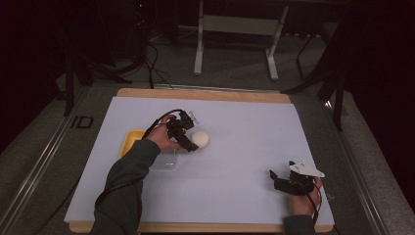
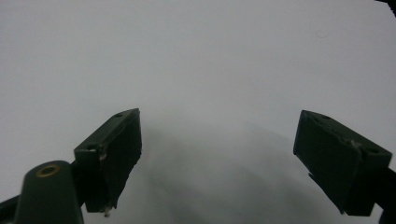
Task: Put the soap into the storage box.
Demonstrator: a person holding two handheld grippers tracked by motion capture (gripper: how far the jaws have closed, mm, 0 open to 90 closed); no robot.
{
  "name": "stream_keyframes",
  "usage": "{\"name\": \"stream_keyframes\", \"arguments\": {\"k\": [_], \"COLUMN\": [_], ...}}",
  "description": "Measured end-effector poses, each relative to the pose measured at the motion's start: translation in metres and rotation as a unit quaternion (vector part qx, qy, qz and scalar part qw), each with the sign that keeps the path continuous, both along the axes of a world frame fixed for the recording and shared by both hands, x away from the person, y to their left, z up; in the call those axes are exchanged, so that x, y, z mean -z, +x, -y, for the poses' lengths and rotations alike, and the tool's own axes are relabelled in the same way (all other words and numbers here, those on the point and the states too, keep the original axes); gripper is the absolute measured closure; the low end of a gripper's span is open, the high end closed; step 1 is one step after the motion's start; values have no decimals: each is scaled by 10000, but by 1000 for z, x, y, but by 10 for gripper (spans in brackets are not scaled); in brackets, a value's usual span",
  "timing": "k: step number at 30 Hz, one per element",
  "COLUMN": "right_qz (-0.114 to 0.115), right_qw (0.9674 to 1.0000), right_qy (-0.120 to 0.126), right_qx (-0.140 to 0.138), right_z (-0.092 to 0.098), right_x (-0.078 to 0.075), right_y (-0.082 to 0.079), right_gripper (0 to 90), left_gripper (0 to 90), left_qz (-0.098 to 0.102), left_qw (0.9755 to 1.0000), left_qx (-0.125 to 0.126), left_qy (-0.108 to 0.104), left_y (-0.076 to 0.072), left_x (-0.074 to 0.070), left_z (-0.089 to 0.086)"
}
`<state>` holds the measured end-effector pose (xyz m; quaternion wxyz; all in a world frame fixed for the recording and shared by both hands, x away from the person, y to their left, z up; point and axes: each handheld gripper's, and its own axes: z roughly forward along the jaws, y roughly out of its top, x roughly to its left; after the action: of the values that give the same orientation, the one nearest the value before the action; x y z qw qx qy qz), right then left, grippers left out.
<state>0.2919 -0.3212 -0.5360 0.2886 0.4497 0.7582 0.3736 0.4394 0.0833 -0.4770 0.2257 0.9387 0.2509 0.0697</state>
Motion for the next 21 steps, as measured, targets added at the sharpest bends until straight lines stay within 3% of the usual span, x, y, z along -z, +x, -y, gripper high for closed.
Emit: {"name": "stream_keyframes", "arguments": {"k": [11, 21], "right_qz": [4, 20], "right_qw": [10000, 10000], "right_qy": [1, 21], "right_qx": [-6, -1], "right_z": [0, 0], "right_x": [0, 0], "right_y": [0, 0], "right_gripper": [152, 153], "left_gripper": [46, 129], "left_qz": [-116, -209], "left_qw": [9999, 9995], "left_qx": [61, 163], "left_qy": [67, 147], "left_y": [6, 14], "left_x": [7, 13], "left_z": [7, 17]}}
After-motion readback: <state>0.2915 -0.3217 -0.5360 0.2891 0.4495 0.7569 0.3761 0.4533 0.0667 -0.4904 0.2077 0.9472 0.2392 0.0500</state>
